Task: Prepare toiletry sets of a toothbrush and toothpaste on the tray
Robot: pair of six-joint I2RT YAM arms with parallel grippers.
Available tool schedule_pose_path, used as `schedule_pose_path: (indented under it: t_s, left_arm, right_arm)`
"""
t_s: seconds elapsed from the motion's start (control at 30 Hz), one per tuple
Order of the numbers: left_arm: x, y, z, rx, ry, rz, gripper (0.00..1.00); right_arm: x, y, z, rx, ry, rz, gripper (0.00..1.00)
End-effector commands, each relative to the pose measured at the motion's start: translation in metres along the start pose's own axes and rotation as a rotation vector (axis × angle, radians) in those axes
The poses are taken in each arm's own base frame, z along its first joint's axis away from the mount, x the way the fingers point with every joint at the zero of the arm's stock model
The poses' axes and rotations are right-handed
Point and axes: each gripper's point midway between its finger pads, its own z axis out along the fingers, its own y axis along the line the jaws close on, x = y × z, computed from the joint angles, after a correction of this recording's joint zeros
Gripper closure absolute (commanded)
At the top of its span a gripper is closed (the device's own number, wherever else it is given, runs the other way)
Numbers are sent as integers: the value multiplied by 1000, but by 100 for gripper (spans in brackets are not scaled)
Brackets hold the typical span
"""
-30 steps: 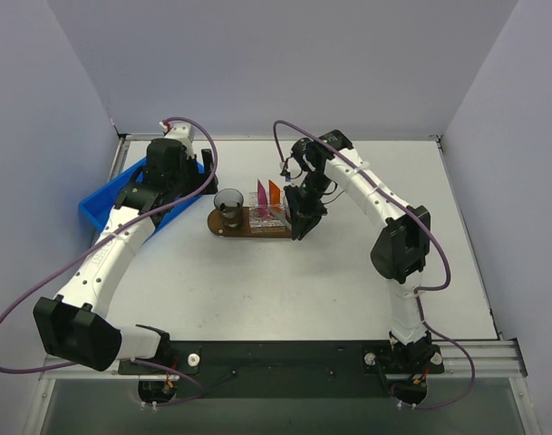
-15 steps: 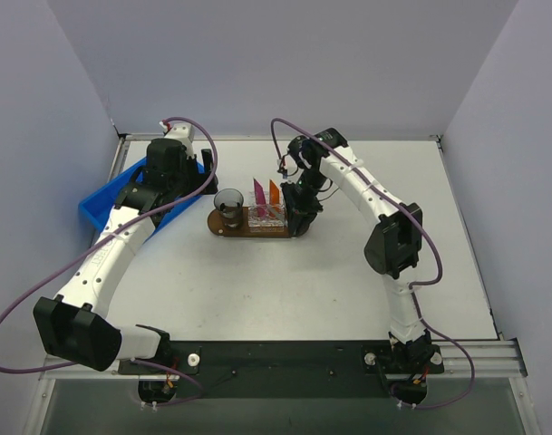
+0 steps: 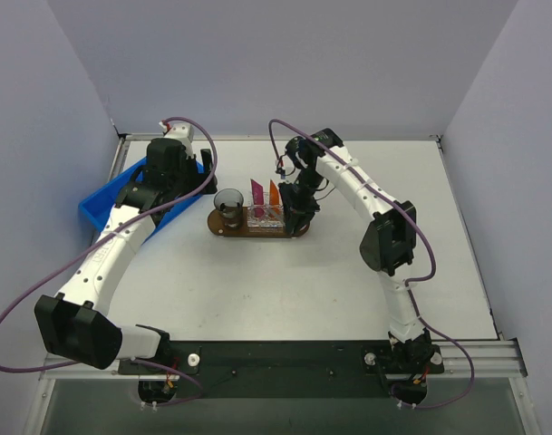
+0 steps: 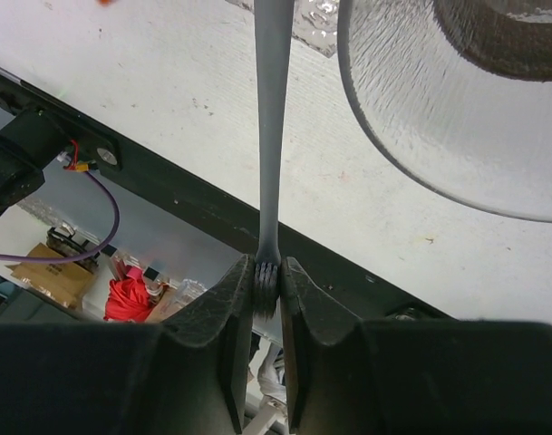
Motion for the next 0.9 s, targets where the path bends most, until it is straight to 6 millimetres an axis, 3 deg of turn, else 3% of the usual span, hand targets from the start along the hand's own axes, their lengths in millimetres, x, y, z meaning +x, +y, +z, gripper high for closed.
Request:
schedule_pose_path:
  t_s: [0.0, 0.23, 0.47, 0.53, 0.87]
  left_arm:
    - [-20, -1, -5, 3, -51, -1, 9]
    - [-19, 0, -5, 0, -50, -3, 9]
    - [-19, 0, -5, 1, -48, -5, 9]
    - [-19, 0, -5, 2, -51, -5, 9]
    - [-19, 0, -7, 0, -53, -5, 9]
  right_arm:
    - [30, 0, -17, 12, 111, 62, 86]
    - [26, -1, -22, 11, 82, 62, 70]
    - [21, 2, -26, 2, 43, 57, 63]
    - [19, 3, -27, -3, 30, 55, 54]
    - [7, 8, -40, -27, -72, 28, 50]
